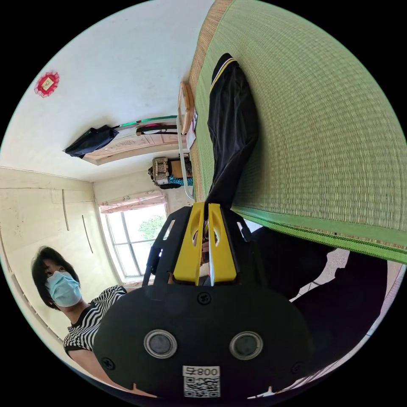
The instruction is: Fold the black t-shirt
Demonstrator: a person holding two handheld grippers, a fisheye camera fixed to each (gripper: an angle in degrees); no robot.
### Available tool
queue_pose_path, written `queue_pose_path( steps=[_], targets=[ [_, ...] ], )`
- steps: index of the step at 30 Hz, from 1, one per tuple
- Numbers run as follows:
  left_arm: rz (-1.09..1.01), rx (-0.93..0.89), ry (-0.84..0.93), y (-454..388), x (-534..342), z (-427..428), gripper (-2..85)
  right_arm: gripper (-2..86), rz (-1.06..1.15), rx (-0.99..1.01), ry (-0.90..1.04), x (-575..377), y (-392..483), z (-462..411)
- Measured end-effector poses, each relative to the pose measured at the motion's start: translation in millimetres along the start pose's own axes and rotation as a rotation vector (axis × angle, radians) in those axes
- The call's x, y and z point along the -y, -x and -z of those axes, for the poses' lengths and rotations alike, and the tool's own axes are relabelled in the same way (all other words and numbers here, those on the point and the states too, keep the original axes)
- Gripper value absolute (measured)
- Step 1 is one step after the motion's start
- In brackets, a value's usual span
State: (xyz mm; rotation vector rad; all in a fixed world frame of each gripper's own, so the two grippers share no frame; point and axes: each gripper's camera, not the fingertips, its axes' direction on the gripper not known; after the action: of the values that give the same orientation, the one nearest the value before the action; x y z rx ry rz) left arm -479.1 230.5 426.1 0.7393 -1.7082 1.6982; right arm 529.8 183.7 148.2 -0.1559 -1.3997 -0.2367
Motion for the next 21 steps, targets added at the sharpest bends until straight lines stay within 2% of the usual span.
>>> queue_pose_path(
  steps=[21],
  targets=[
    [0.049, 0.019, 0.126, 92, 58, -47, 2.9, 1.3, -0.065, -0.051, -0.059, -48, 13, 61]
  ],
)
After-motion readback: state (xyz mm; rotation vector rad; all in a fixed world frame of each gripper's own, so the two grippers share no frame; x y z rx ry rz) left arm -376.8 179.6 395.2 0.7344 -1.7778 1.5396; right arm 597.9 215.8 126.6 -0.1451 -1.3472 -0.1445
